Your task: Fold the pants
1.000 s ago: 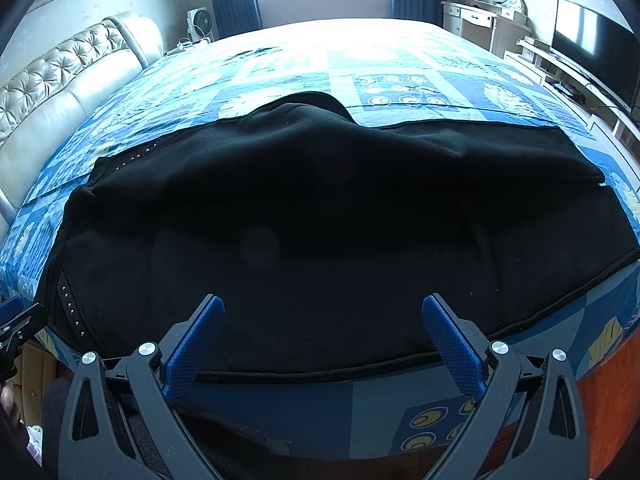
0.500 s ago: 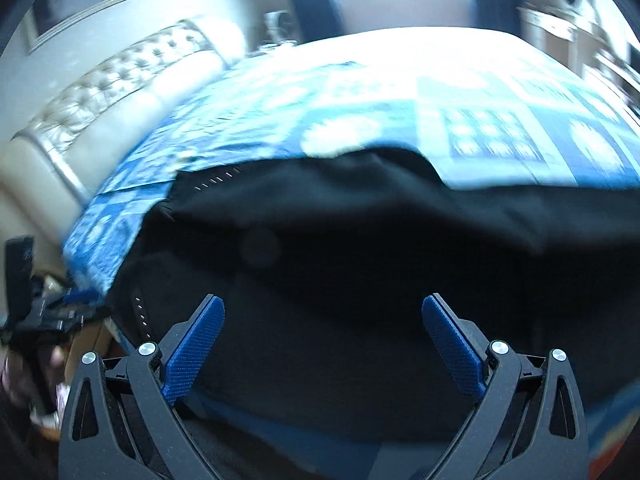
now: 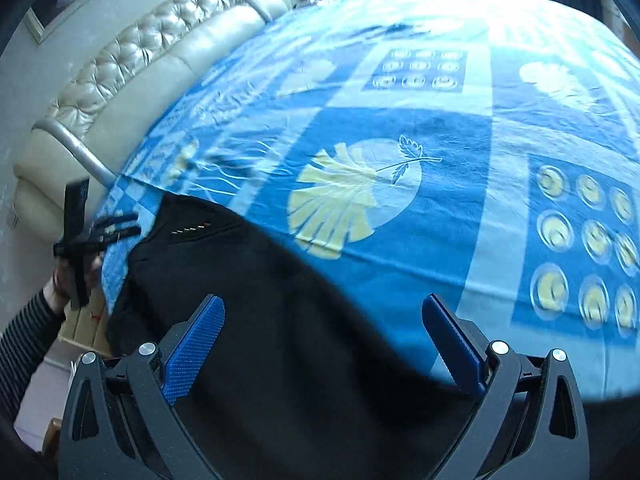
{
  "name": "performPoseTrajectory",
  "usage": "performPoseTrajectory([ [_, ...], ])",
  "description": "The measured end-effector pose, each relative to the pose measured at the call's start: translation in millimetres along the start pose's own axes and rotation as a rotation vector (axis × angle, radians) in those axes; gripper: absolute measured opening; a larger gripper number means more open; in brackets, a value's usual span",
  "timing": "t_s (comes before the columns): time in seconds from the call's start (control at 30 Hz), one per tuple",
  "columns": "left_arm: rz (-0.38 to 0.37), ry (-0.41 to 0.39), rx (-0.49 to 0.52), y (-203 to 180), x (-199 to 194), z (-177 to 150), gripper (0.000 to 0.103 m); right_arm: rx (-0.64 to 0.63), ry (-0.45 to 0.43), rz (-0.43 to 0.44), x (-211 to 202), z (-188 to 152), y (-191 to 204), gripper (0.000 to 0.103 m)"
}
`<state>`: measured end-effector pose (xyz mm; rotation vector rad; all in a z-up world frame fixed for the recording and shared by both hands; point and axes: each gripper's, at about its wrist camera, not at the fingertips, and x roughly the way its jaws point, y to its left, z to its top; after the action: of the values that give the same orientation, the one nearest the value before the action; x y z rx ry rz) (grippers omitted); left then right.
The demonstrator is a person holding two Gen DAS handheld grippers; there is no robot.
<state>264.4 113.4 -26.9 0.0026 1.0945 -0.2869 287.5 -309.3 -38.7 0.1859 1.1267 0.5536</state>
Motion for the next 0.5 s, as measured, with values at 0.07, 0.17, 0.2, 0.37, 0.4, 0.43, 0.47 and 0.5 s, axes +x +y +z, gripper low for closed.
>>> performPoseTrajectory([
  [0.07, 0.001, 0.011, 0.017, 5, 16, 14, 0.089, -0.005, 0.041, 0.002, 14, 6, -7, 0.099],
  [0.17, -0.05, 0.07, 0.007, 12, 40, 27, 0.063, -0.026, 0.096, 0.032, 31, 10, -12, 0.098],
  [0.2, -0.063, 0.065, 0.006, 13, 42, 28, 0.063, -0.033, 0.11, 0.047, 34, 10, -13, 0.097],
  [0.37, -0.099, 0.069, 0.045, 7, 43, 35, 0.04, -0.054, 0.219, 0.121, 49, 6, -8, 0.025],
  [0.4, -0.111, 0.075, 0.05, 4, 41, 35, 0.029, -0.071, 0.232, 0.119, 49, 4, -5, 0.014],
  [0.43, -0.093, 0.074, 0.059, 1, 41, 37, 0.025, -0.102, 0.234, 0.086, 47, 3, 1, 0.011],
  [0.47, -0.087, 0.076, 0.064, 0, 40, 39, 0.012, -0.112, 0.224, 0.06, 46, 5, 4, 0.011],
  [0.5, -0.095, 0.075, 0.057, 0, 37, 41, 0.008, -0.118, 0.206, 0.032, 42, 8, 7, 0.01],
])
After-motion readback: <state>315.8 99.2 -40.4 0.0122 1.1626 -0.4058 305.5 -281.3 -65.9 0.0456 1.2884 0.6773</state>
